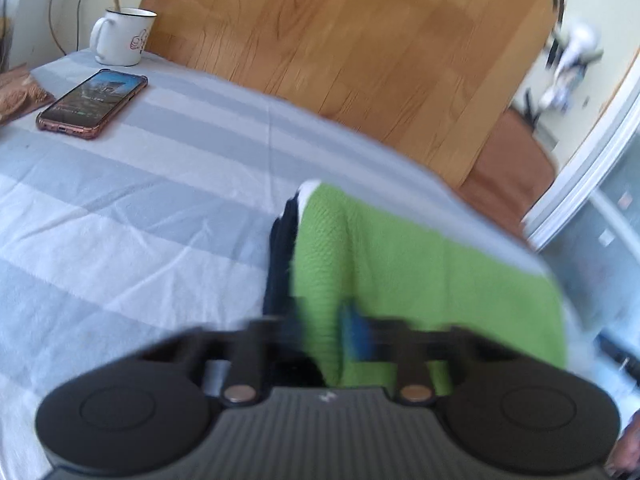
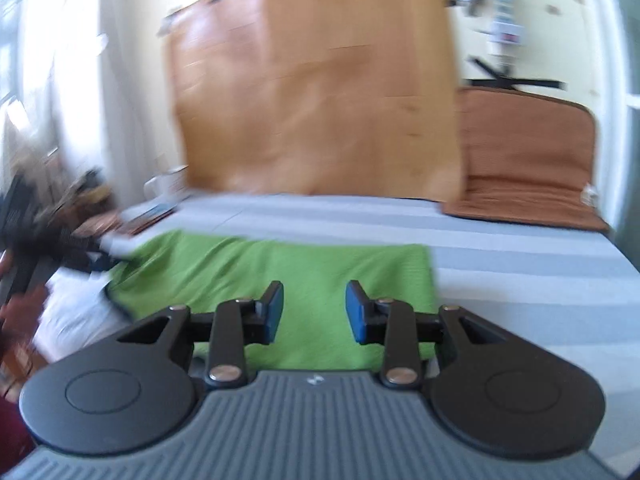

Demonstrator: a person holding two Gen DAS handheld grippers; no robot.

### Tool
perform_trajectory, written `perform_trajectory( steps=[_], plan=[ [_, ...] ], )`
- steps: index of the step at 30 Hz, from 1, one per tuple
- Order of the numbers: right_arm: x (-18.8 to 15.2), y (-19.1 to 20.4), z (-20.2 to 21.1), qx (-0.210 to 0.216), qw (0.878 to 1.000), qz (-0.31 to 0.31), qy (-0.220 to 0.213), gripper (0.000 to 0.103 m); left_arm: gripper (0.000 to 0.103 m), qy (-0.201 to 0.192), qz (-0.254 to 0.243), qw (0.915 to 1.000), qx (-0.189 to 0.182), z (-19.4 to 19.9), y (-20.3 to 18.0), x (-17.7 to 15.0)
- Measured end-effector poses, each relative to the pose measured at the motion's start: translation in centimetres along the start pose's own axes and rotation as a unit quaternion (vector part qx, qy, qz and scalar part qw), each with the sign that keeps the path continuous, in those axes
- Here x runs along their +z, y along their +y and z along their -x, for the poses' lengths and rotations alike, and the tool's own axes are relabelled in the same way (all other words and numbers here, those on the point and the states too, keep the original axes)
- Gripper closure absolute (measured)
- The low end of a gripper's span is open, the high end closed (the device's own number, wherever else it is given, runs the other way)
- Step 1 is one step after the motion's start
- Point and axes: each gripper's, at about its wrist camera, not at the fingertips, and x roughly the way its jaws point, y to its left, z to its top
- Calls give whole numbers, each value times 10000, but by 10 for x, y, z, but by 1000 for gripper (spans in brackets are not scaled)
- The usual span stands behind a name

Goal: Fold small clothes

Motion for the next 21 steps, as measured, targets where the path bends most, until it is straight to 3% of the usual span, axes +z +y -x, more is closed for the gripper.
perform_trajectory(
  steps=[4, 8, 9, 10, 12, 17, 19, 21],
  plan=[
    [-1, -23, -20, -461, 9975, -526, 92, 66, 92, -221, -8, 9997, 88, 11, 6, 8],
    [-12, -55, -36, -598, 9888, -1346, 245, 48, 92, -90, 227, 9997, 15, 8, 14, 17],
    [-16, -61, -39, -543, 9857, -1557, 348, 48, 92, -65, 194, 9998, 61, 5, 12, 17],
    [-20, -63, -40, -441, 9826, -1745, 466, 49, 92, -45, 155, 9998, 101, 3, 10, 16],
    [-24, -57, -43, -195, 9822, -1753, 649, 92, 92, -35, 100, 9999, 119, 2, 8, 17],
    [-6, -35, 2, -28, 9853, -1689, 267, 94, 92, -111, 213, 9997, -101, 15, 11, 24],
    [-14, -33, 5, -176, 9845, -1672, 500, 94, 92, -72, 160, 9998, 0, 13, 10, 23],
    [-34, -35, -12, -474, 9800, -1638, 1025, 93, 92, 42, 64, 9999, 148, 4, 11, 19]
  ],
)
